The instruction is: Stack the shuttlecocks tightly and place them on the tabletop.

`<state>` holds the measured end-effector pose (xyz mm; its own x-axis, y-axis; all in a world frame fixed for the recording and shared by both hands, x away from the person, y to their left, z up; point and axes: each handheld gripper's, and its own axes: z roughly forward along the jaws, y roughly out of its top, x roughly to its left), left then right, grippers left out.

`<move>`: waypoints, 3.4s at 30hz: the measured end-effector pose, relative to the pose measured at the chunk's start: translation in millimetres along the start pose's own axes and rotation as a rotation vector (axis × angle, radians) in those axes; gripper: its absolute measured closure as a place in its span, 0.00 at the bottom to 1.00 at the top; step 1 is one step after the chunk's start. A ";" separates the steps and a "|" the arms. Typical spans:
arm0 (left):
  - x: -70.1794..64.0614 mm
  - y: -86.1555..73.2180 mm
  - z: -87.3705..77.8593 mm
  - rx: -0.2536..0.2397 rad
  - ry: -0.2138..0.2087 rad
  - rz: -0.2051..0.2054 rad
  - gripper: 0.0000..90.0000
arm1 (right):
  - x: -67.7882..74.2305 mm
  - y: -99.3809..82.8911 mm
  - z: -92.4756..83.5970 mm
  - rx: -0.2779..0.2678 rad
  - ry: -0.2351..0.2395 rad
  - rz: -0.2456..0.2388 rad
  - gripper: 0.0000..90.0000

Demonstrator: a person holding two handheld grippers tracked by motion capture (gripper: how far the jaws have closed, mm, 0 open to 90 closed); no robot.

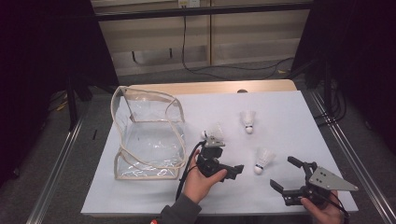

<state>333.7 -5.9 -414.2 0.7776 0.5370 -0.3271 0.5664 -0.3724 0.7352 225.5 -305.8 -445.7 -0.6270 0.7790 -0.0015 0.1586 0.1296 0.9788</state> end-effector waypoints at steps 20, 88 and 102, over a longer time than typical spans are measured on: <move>-8.3 -25.1 -18.6 0.051 -0.131 0.109 0.04 | 1.3 2.1 -1.7 -0.001 -0.008 -0.010 0.01; 25.0 -67.0 -89.3 0.093 -0.186 0.244 0.04 | -5.4 -2.0 -1.7 0.014 -0.012 0.015 0.01; 27.5 -66.3 -94.7 0.070 -0.194 0.227 0.04 | -5.8 -1.5 -1.7 0.011 -0.013 0.016 0.01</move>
<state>291.7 105.2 -415.7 0.9202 0.2822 -0.2714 0.3846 -0.5210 0.7620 227.6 -311.5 -446.9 -0.6143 0.7890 0.0115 0.1772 0.1237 0.9764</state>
